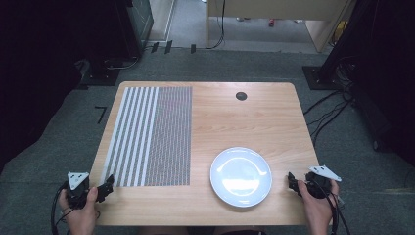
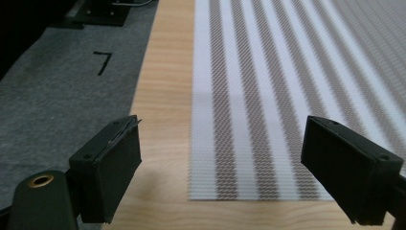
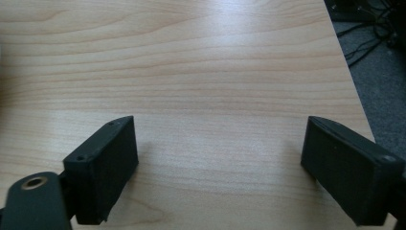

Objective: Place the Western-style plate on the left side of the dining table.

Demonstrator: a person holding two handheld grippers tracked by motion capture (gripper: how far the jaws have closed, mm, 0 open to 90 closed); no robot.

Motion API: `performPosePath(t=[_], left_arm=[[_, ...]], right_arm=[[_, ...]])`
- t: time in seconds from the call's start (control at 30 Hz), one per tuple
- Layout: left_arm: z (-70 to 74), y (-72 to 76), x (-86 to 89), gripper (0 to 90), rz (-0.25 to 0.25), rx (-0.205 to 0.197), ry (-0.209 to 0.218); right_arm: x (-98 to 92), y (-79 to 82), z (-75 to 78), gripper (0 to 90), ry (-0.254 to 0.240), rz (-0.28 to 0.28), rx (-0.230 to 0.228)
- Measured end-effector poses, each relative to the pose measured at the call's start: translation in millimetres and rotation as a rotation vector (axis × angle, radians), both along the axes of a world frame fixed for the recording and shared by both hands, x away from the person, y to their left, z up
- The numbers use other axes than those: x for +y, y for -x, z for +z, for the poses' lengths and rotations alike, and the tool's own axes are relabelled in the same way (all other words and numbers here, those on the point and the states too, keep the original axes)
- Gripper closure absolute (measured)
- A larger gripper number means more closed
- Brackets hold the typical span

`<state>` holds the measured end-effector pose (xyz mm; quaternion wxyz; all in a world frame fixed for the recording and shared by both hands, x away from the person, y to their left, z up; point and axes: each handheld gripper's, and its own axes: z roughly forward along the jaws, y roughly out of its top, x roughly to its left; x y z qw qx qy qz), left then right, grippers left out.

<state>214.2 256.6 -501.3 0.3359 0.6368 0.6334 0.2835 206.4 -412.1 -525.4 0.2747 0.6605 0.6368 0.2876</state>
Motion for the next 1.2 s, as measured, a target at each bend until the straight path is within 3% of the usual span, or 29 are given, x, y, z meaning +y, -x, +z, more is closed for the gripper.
performPosePath(t=[0.1,0.23,0.5,0.7,0.9,1.0,1.2], left_arm=[[6.9,1.1,-8.4,13.5,-0.023,-0.021,0.015],[14.4,0.9,-26.6,13.5,-0.065,-0.034,0.052],[21.5,-4.2,-58.4,13.5,-0.139,-0.033,0.051],[24.1,-10.2,-87.1,13.6,-0.198,-0.029,0.062],[26.8,-17.2,-123.3,13.6,-0.276,-0.023,0.07],[28.3,-19.4,-138.4,13.6,-0.304,-0.025,0.075],[28.6,-22.9,-161.5,13.6,-0.347,-0.017,0.076]], right_arm=[[-0.2,-1.9,-0.6,5.6,0.001,-0.031,0.011],[-0.3,-2.1,-0.7,5.6,0.001,-0.032,0.012],[-0.4,-2.0,-0.5,6.7,-0.001,-0.031,0.009],[-0.7,-1.3,0.2,13.9,-0.001,-0.058,-0.006],[0.1,1.8,6.4,16.3,-0.003,-0.087,-0.055],[-0.6,4.4,11.0,17.5,-0.033,-0.099,-0.085],[0.6,7.2,16.6,18.8,-0.037,-0.1,-0.113]])
